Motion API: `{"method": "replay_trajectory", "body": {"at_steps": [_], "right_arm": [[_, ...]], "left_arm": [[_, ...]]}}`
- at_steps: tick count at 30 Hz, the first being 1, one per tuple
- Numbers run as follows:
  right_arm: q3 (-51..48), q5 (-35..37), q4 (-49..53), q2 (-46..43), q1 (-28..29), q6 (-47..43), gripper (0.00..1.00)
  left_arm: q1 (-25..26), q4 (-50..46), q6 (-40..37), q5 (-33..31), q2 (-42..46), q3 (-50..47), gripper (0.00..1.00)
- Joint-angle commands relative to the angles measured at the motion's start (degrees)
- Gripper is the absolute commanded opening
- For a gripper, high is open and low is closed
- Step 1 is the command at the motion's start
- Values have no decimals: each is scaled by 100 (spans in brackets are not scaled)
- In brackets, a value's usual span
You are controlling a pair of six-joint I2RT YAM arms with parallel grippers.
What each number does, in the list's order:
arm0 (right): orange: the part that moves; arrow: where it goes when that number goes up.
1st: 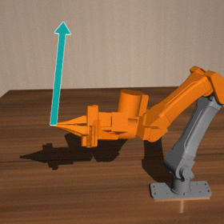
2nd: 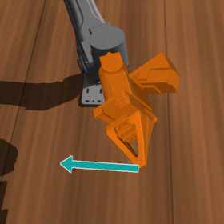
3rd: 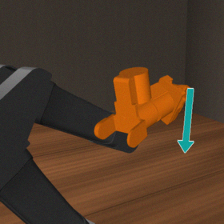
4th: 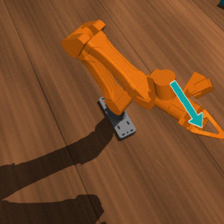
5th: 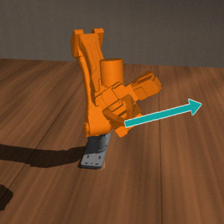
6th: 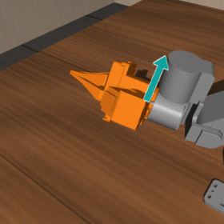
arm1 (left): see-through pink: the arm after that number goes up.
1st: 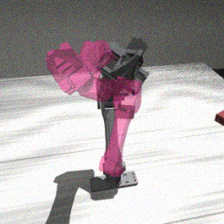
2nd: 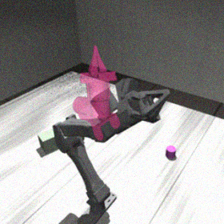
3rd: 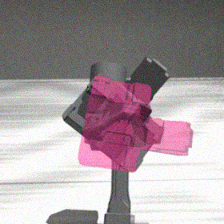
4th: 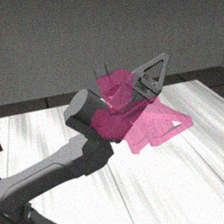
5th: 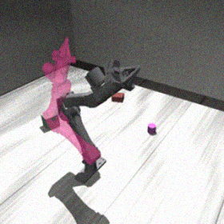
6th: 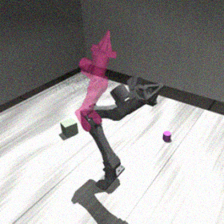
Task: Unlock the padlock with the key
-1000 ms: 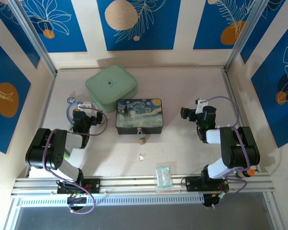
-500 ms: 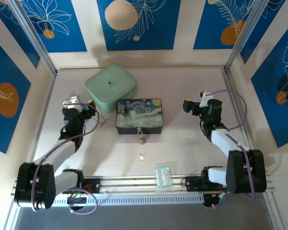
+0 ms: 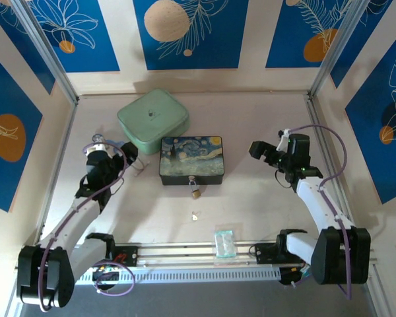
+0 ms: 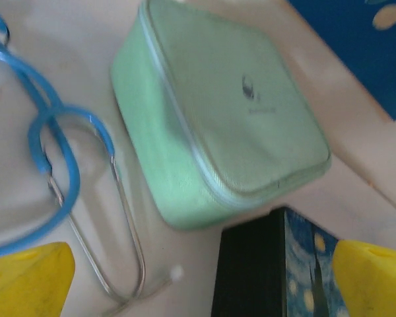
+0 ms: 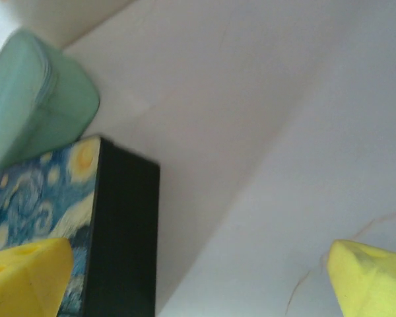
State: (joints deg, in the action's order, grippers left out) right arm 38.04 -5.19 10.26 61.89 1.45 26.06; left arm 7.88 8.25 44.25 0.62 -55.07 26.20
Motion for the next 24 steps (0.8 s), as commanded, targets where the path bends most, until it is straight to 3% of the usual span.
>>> {"method": "replay_trajectory", "body": {"at_steps": [1, 6, 14, 24], "right_arm": [[223, 97, 983, -282, 469, 159, 99], [216, 637, 1584, -348, 1630, 605, 99], [272, 1944, 1928, -155, 3845, 1674, 92], [469, 2401, 1470, 935, 5522, 2745, 83]], "left_arm": [[572, -1724, 369, -209, 218, 356, 99], [1650, -2852, 704, -802, 92, 730, 99], [2722, -2832, 1905, -822, 637, 151, 99], [3479, -2975, 2313, -1028, 571, 70, 99]]}}
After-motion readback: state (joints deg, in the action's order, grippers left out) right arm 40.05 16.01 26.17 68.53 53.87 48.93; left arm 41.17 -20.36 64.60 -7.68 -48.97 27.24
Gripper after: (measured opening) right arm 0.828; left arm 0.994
